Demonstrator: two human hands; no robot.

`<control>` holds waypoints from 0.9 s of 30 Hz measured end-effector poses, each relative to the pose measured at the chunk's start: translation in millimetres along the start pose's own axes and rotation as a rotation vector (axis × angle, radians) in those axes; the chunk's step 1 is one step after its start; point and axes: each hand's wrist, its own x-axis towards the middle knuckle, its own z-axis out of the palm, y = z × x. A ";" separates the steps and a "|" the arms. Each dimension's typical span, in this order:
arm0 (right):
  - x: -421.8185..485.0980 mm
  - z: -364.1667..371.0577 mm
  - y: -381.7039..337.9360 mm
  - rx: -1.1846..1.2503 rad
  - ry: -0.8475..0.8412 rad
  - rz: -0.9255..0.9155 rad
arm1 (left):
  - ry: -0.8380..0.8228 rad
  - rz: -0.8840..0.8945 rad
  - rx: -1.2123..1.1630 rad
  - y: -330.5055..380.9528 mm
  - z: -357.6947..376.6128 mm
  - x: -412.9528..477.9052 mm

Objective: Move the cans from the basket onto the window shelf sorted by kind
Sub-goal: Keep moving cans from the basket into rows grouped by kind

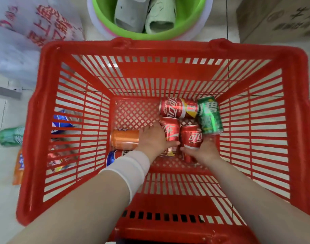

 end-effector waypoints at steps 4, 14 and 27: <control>3.8 -3.5 4.9 -0.088 -0.058 0.072 | 0.013 -0.045 -0.029 5.2 5.7 6.3; -31.0 -27.4 13.9 0.274 -0.231 0.192 | -0.094 0.044 -0.121 -2.4 -17.8 -7.6; -312.0 -119.7 -43.2 0.761 -0.111 0.104 | -0.373 -0.102 -1.085 5.1 -156.2 -301.4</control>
